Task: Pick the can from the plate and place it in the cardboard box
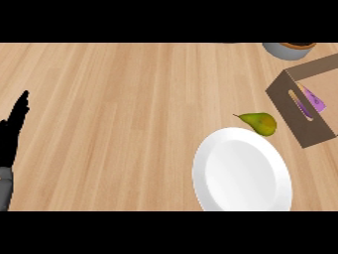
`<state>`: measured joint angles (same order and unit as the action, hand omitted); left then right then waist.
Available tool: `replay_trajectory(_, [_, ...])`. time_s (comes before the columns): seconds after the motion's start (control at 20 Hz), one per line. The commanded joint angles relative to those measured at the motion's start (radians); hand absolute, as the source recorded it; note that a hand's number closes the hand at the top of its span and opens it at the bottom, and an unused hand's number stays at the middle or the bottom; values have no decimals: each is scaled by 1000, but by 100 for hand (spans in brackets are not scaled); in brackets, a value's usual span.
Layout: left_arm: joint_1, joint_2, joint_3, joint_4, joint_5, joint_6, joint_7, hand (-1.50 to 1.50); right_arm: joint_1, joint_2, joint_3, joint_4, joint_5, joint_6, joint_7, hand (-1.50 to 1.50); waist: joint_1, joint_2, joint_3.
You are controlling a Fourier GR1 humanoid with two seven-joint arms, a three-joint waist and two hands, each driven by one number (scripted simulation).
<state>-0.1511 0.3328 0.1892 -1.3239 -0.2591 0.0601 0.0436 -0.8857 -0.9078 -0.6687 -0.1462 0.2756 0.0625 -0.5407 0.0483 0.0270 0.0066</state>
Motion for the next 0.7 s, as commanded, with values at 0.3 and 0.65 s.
replay_trajectory(0.3, [2,-12,-4,-20,-3,6,19,0,181,-182,-65,25,-57,166,-49,-150,-10,-3,3])
replay_trajectory(0.65, [29,-14,1,-25,7,-3,13,0,313,-251,-44,28,-34,293,-112,-150,-12,-6,5])
